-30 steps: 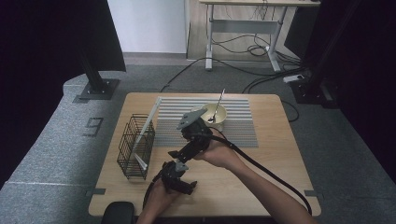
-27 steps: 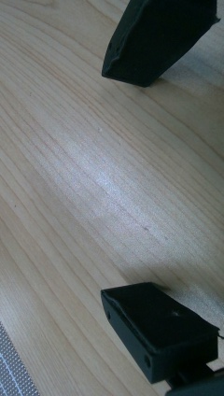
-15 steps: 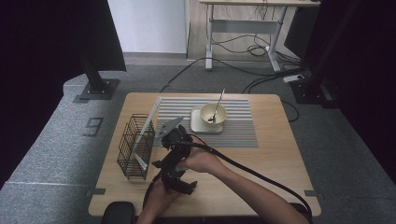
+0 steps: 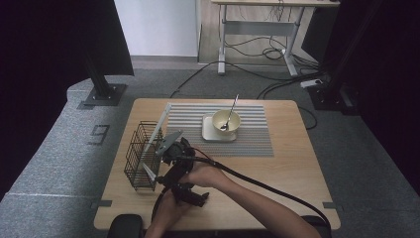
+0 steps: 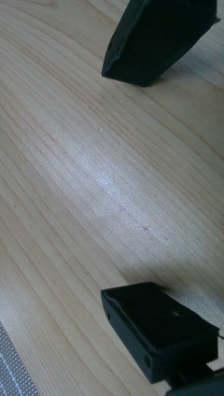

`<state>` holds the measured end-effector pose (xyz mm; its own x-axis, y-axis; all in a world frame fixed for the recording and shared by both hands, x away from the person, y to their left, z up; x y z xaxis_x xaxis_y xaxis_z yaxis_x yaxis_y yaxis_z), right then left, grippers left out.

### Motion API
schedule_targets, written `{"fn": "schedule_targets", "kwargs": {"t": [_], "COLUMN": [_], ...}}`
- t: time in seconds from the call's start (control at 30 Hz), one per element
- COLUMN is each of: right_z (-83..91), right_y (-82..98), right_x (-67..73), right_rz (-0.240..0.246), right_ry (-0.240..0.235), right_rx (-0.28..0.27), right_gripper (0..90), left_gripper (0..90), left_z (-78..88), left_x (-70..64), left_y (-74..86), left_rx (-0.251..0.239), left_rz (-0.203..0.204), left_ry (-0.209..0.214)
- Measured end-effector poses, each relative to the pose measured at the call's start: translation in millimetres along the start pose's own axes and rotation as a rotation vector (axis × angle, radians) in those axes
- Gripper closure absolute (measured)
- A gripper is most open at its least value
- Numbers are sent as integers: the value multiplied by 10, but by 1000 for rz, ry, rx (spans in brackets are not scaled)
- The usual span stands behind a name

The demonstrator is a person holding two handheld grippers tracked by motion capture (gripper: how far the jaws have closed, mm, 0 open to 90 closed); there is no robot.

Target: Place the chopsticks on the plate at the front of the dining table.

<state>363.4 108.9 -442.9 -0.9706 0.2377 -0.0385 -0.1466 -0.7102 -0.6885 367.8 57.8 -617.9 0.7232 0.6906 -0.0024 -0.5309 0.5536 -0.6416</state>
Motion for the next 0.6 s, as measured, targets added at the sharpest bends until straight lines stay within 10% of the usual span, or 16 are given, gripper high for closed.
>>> {"fn": "schedule_targets", "kwargs": {"t": [0.6], "right_z": [-112], "right_y": [-103], "right_x": [39], "right_rz": [49], "right_ry": [38], "right_rx": [-7], "right_gripper": [222], "left_gripper": [0], "left_z": [1], "left_x": [1], "left_y": [1], "left_rx": [1], "left_rz": [-1], "left_ry": [-1]}}
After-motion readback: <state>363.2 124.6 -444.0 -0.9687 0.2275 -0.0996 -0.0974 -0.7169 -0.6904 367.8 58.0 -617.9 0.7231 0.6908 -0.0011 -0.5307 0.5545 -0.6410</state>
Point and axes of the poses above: each handheld gripper's, and its own axes: z roughly backward along the jaws, y roughly out of its underside, x roughly to its left, the point moved 9 cm from there along -z, roughly forward along the jaws, and after that the axes turned 1 degree about x, right-handed, at the moved point
